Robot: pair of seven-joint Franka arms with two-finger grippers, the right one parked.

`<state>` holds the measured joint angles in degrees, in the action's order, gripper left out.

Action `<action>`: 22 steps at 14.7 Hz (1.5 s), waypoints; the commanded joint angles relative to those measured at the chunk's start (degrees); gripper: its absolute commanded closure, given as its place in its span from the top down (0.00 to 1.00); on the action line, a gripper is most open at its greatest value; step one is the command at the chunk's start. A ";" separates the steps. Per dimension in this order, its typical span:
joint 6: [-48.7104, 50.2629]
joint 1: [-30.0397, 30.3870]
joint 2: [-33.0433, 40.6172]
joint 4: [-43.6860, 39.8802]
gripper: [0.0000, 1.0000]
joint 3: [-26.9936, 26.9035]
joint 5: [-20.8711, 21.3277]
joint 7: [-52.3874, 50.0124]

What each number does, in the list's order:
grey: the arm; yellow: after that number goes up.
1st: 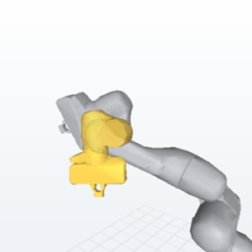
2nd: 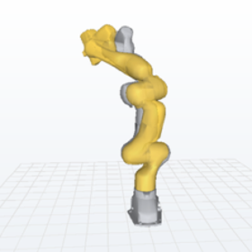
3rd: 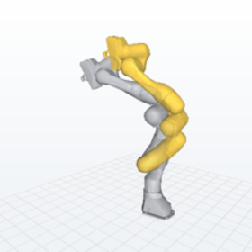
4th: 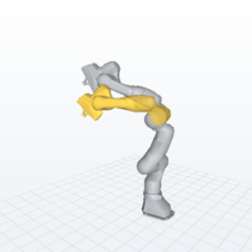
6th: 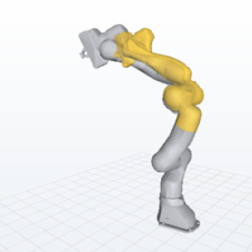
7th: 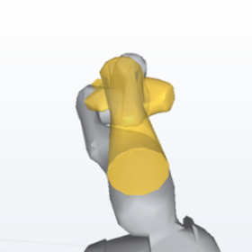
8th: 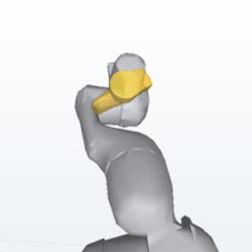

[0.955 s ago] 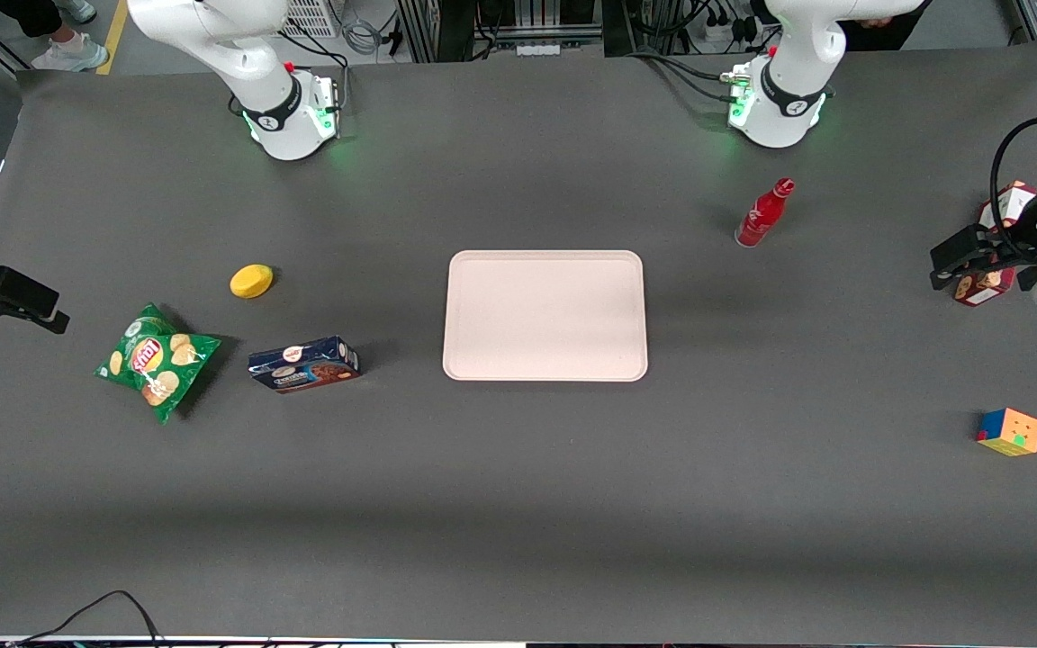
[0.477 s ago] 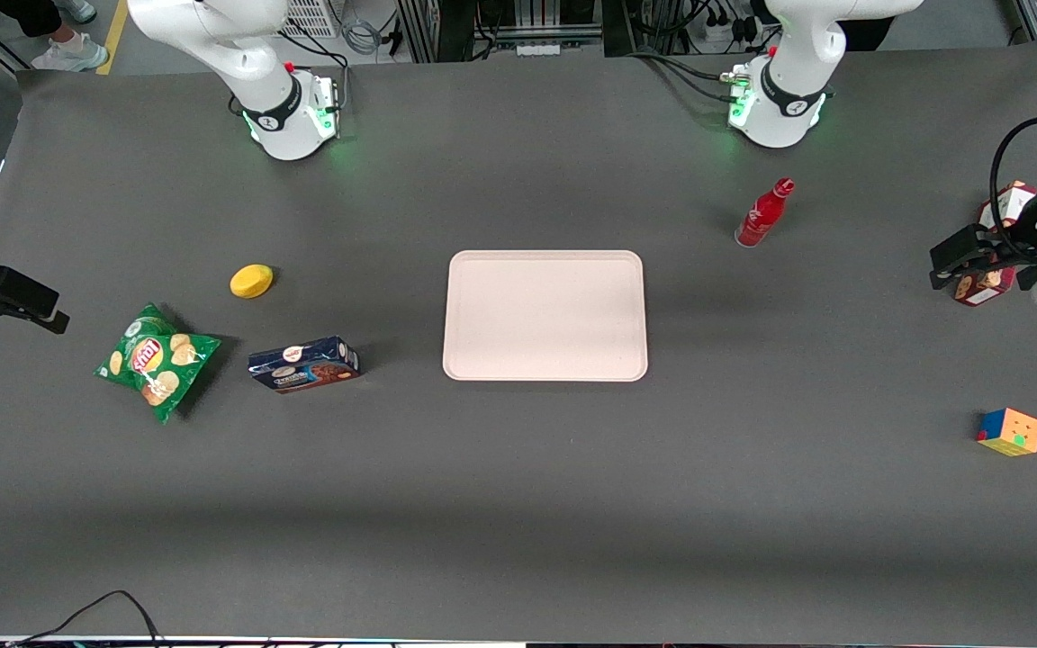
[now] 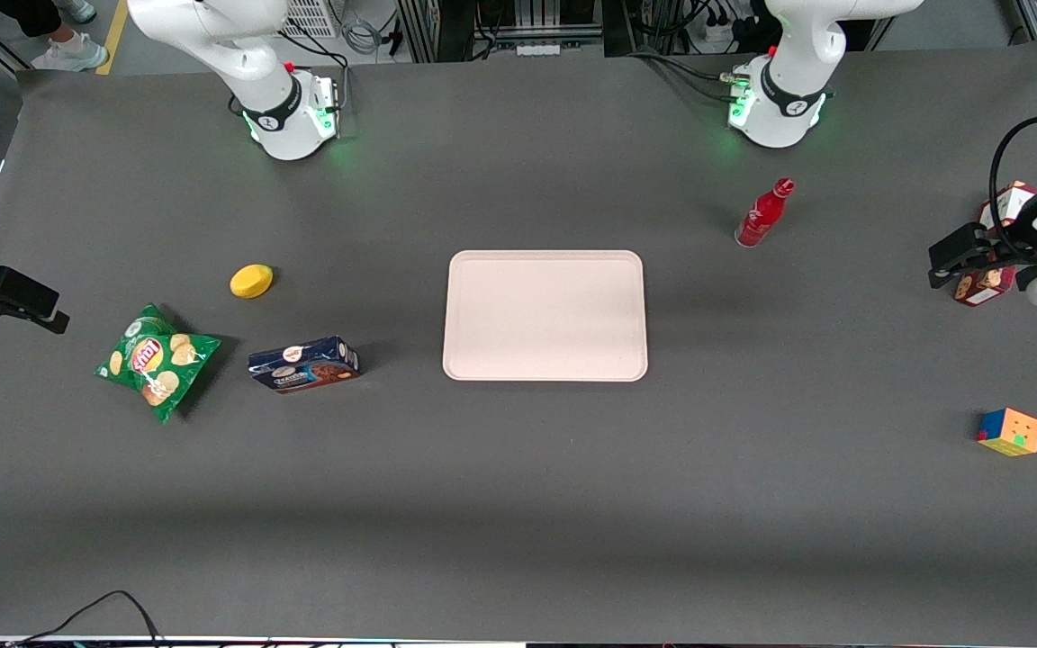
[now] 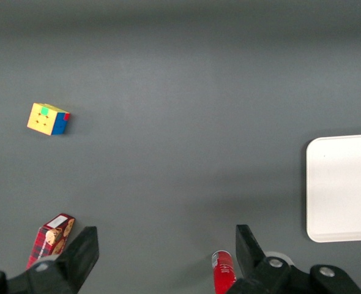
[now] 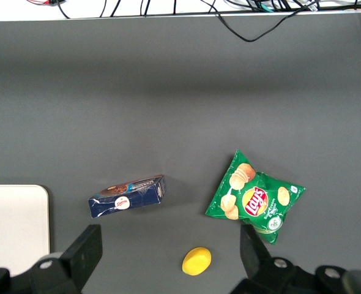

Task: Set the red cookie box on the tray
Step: 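Move the left gripper toward the upright red plaid cookie box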

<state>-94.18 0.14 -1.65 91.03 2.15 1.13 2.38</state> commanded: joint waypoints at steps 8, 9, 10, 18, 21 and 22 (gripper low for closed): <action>7.52 0.13 -0.37 0.81 1.00 -3.98 2.56 16.04; 7.43 0.13 -0.37 1.60 1.00 -5.56 2.74 19.38; 7.34 0.13 -0.37 2.48 1.00 -7.23 2.74 22.64; 2.97 0.39 3.48 12.22 1.00 -18.66 6.95 33.82; -3.99 0.48 6.22 20.40 1.00 -24.89 8.28 41.28; -4.78 0.57 6.22 21.90 1.00 -26.66 8.28 43.82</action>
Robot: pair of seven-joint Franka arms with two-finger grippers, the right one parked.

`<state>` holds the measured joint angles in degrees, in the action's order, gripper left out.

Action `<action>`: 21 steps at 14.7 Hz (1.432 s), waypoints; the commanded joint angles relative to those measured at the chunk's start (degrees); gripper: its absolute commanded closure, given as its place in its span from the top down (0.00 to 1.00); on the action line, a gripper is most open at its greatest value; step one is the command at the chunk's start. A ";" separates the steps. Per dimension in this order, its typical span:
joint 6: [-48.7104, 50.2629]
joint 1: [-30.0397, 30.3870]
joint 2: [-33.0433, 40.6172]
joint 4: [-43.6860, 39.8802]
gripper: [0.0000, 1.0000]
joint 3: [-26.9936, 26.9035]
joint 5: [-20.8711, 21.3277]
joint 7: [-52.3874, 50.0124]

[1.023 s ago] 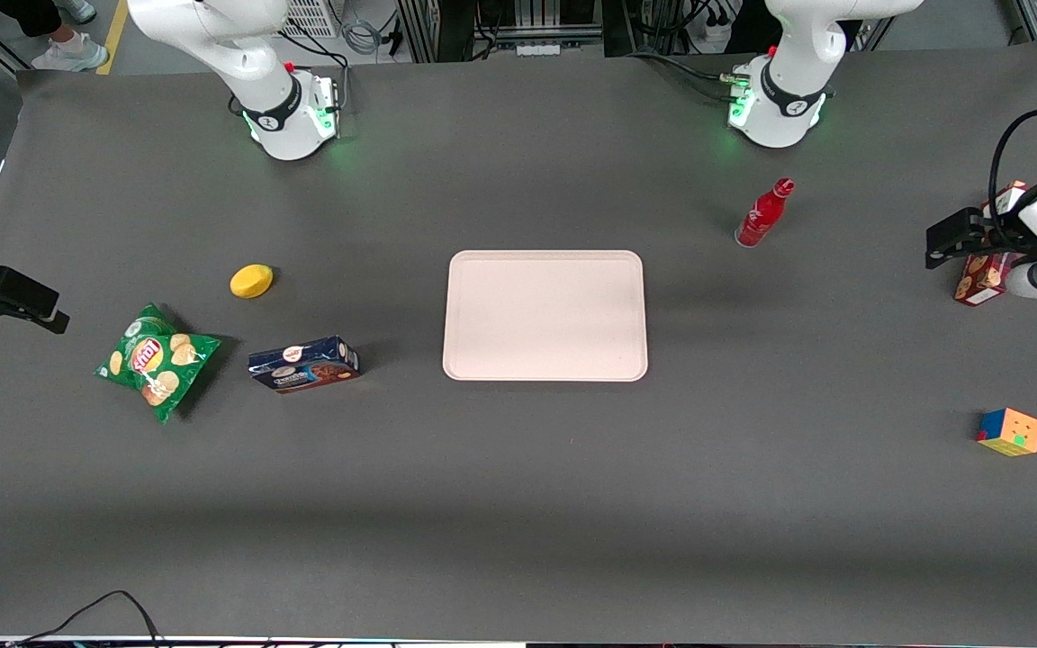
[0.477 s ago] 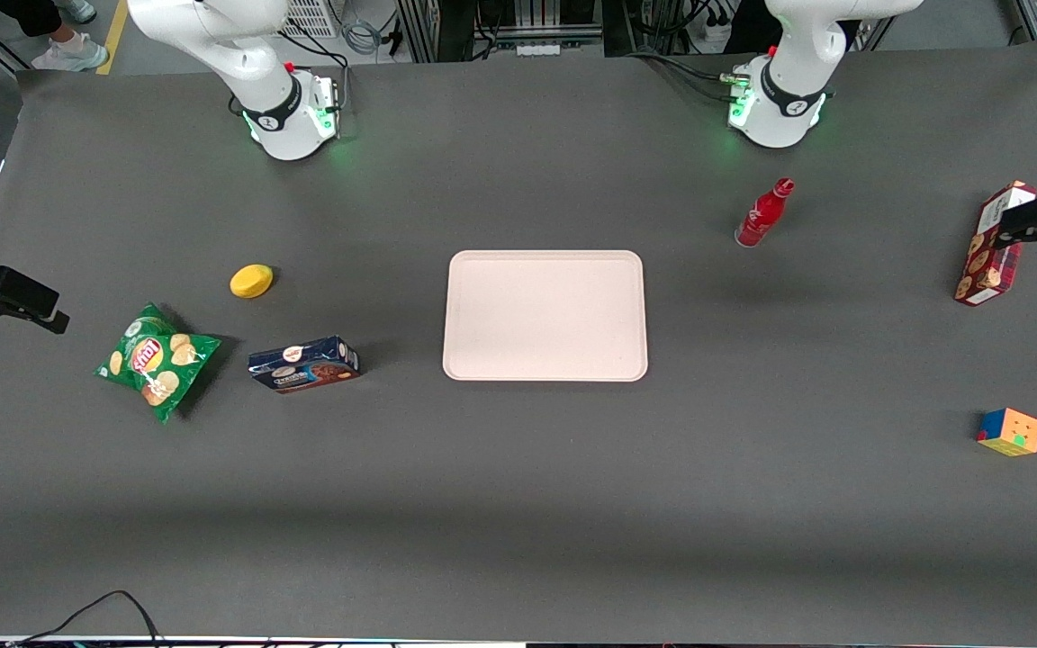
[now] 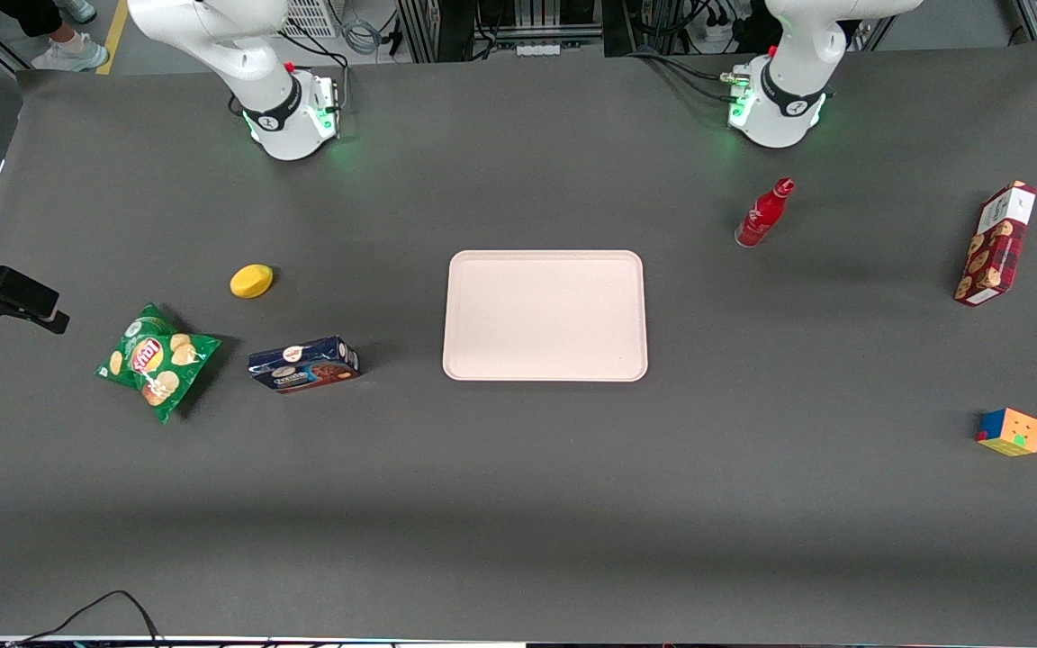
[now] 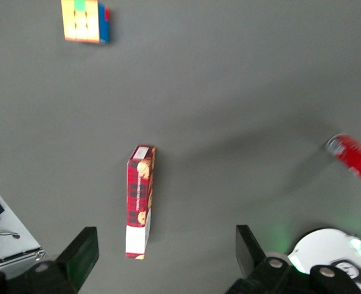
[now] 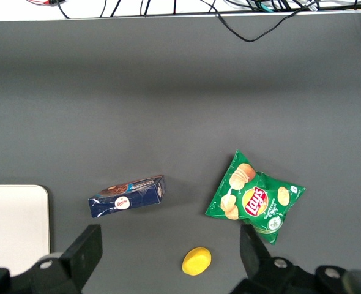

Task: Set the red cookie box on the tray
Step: 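Lower the open left gripper around the red cookie box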

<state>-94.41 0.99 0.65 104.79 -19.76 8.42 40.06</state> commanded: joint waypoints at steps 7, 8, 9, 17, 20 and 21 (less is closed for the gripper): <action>-22.54 0.24 9.80 25.96 1.00 -13.89 4.41 12.41; -24.92 0.50 9.90 27.64 1.00 -15.29 4.41 12.41; -27.38 0.50 9.90 29.40 1.00 -16.00 4.41 12.41; -40.33 0.68 5.16 35.74 1.00 -20.23 4.32 18.91; -42.25 1.64 3.14 36.09 1.00 -20.23 4.15 19.00; -43.92 1.90 1.82 36.18 1.00 -20.23 4.15 19.26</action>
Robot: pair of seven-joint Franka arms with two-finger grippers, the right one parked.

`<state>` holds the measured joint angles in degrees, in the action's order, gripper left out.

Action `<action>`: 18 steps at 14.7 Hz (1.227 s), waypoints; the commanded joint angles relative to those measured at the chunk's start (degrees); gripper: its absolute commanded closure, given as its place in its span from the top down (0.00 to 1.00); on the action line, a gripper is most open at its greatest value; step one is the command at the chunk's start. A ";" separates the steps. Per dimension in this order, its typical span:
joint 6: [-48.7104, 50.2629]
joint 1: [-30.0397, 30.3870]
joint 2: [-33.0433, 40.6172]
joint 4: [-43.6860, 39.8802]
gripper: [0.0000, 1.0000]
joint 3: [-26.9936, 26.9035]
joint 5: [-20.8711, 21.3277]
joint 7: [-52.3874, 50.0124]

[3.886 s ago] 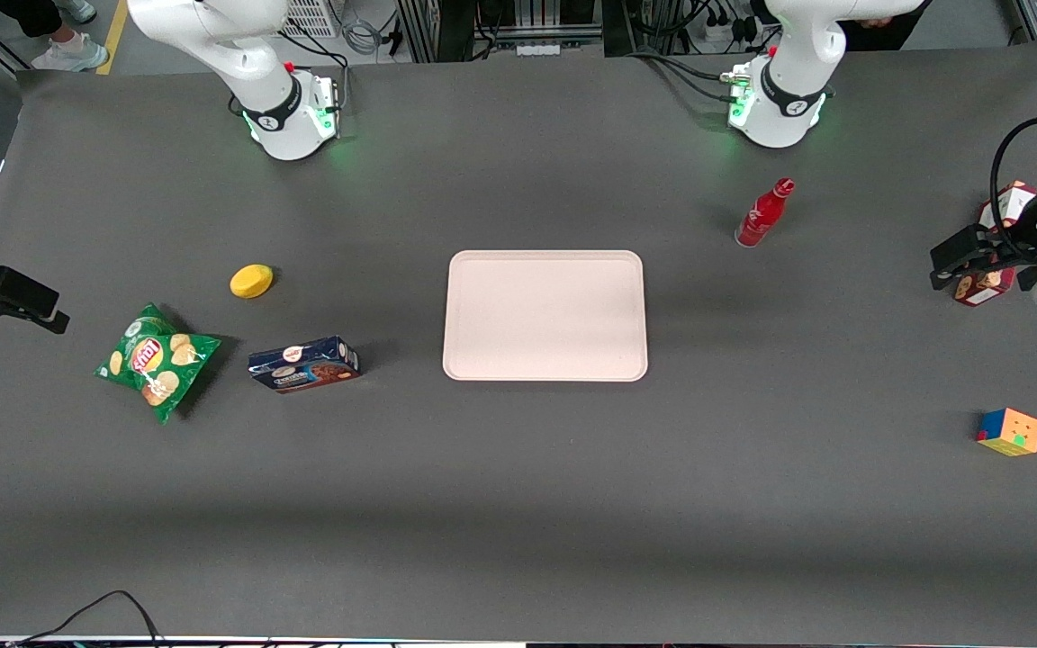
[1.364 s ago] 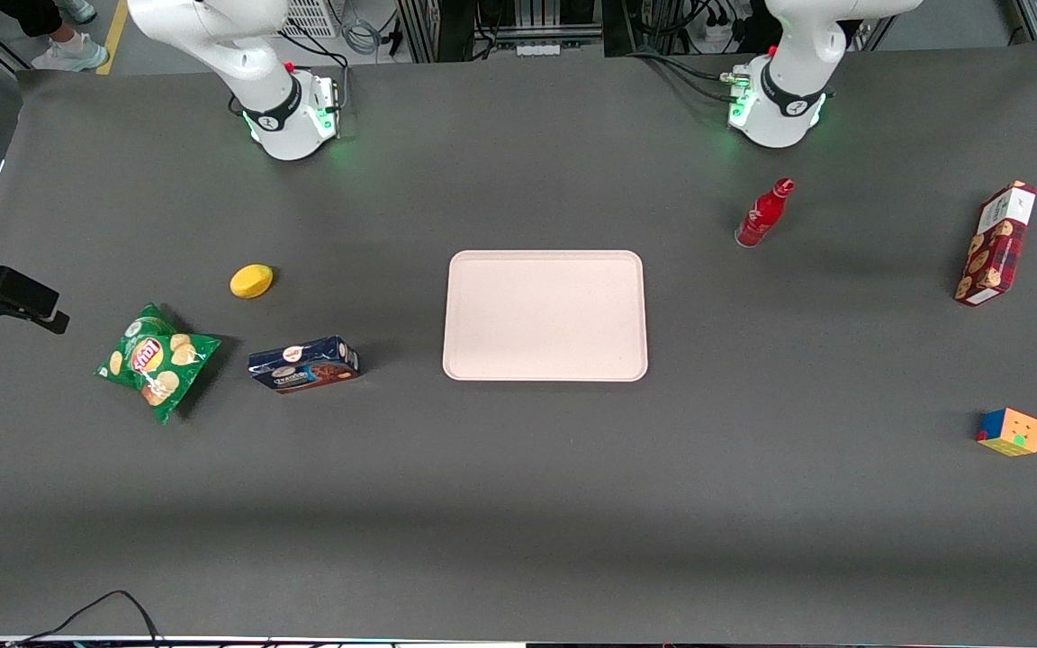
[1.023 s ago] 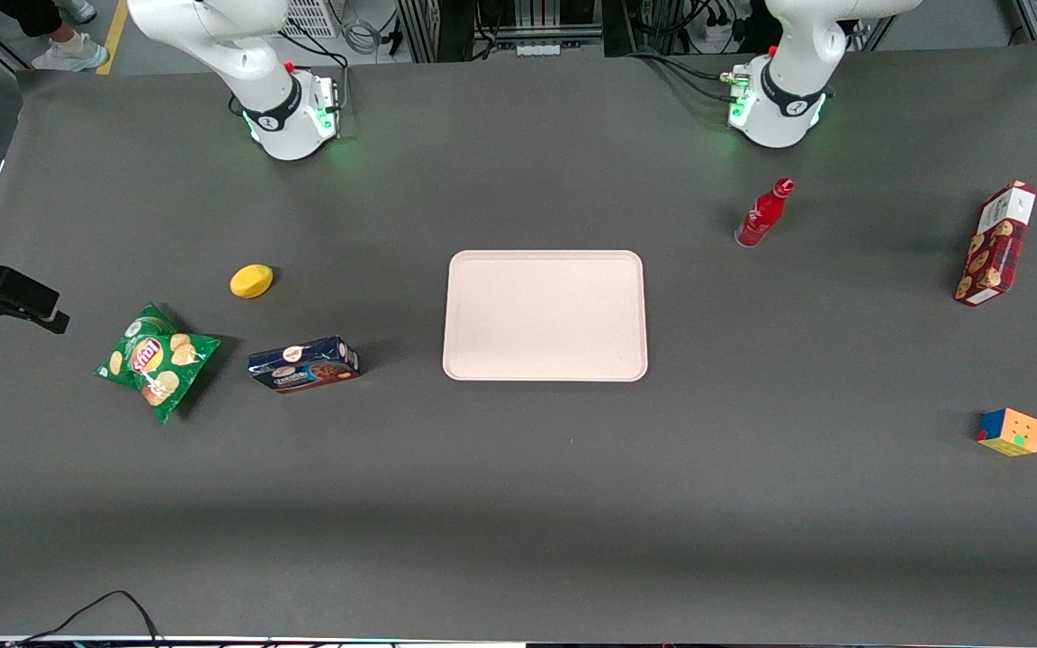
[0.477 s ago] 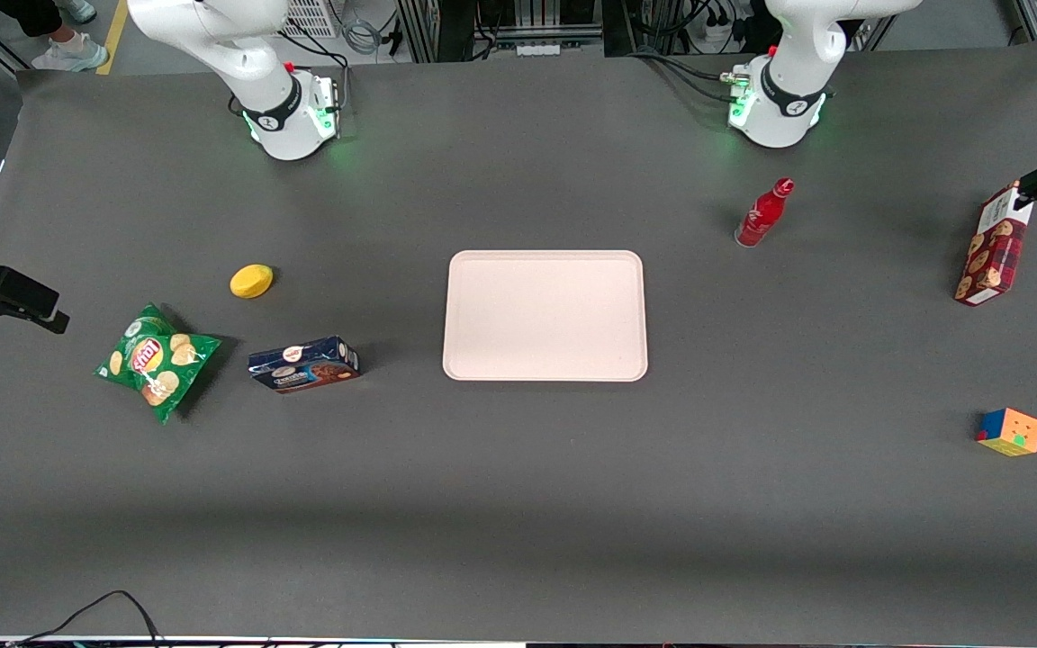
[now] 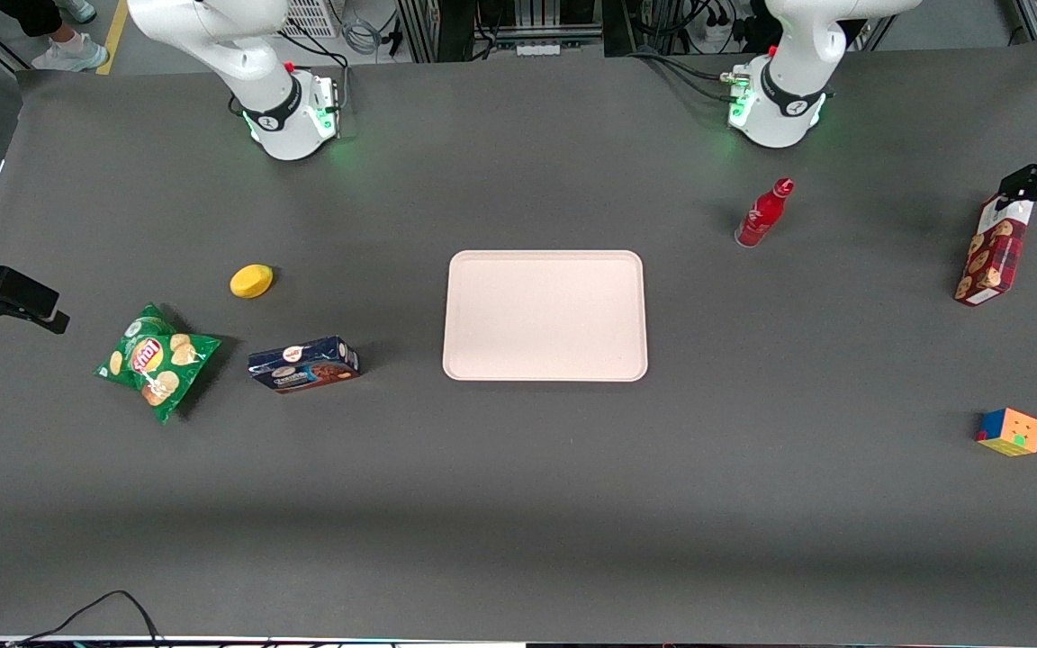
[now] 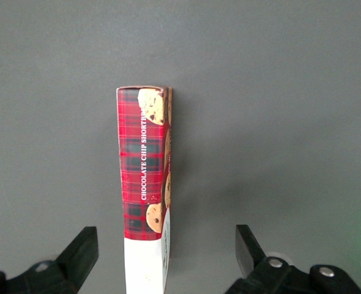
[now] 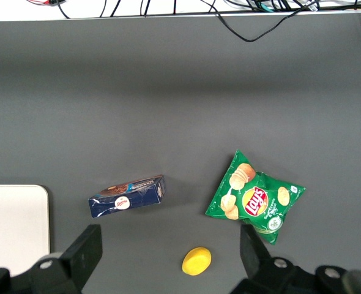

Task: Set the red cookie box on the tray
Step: 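Lower the open left gripper around the red cookie box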

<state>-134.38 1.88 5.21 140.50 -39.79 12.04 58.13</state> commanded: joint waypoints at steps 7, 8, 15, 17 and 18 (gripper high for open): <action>-10.46 3.57 -10.30 1.18 1.00 -0.90 -9.29 12.24; -10.55 3.57 -11.36 1.18 1.00 -0.90 -11.92 15.32; -12.83 3.57 -15.67 0.92 1.00 -0.81 -16.87 21.67; -13.54 3.57 -17.16 1.00 1.00 -0.81 -19.76 23.86; -13.63 3.57 -17.95 0.83 1.00 -0.73 -21.60 25.79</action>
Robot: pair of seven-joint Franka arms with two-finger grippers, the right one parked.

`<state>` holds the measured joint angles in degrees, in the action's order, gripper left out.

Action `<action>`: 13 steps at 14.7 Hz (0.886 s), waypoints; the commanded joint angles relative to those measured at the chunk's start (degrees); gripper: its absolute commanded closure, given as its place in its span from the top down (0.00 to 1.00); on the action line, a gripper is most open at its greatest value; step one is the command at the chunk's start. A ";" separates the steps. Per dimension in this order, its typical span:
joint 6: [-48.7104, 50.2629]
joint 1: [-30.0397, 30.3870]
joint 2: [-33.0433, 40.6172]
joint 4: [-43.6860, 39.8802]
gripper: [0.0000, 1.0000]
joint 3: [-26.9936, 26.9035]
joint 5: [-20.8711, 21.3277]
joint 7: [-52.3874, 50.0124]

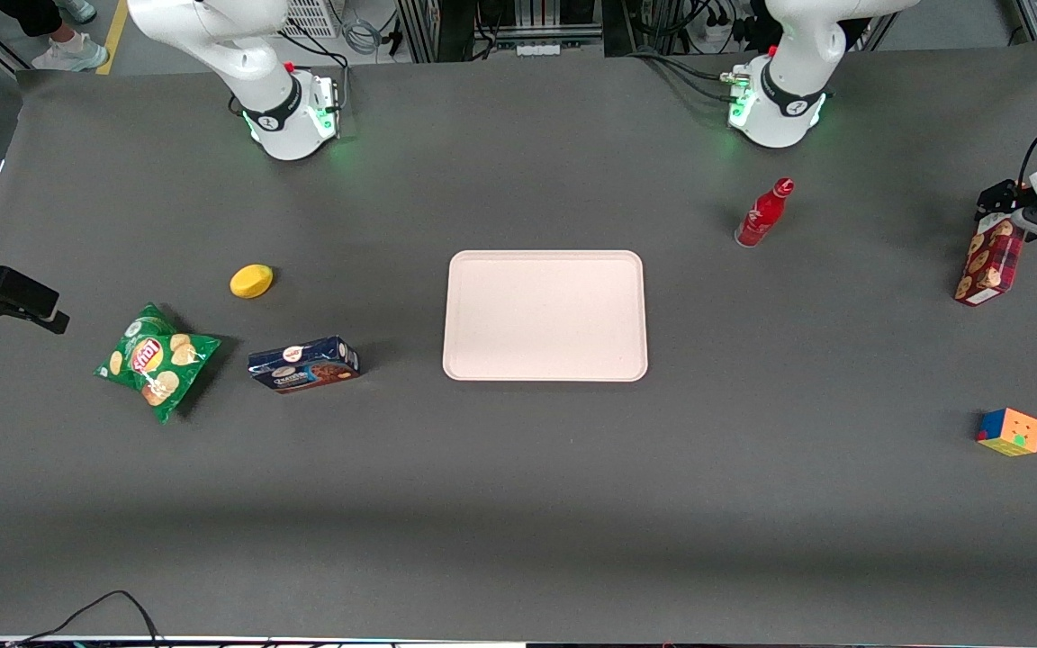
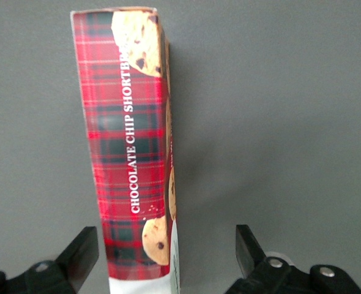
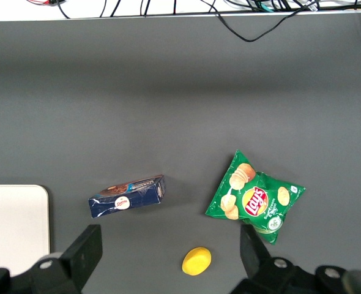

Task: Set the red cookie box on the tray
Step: 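Close the left gripper on the cookie box and lift it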

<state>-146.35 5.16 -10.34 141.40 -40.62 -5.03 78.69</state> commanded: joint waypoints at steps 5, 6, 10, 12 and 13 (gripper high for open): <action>-2.01 0.20 -3.20 -0.33 0.87 0.10 -7.36 8.50; -2.01 0.20 -3.29 -0.51 0.77 0.10 -7.36 8.59; -2.01 0.11 -3.29 -1.03 0.27 0.27 -7.36 8.76; -1.92 -0.07 -3.29 -1.56 0.15 0.36 -7.36 8.68; -1.75 -0.33 -3.29 -2.43 0.14 0.45 -7.36 8.59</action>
<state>-148.15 5.16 -13.32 140.62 -40.43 -11.01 85.74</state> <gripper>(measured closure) 0.700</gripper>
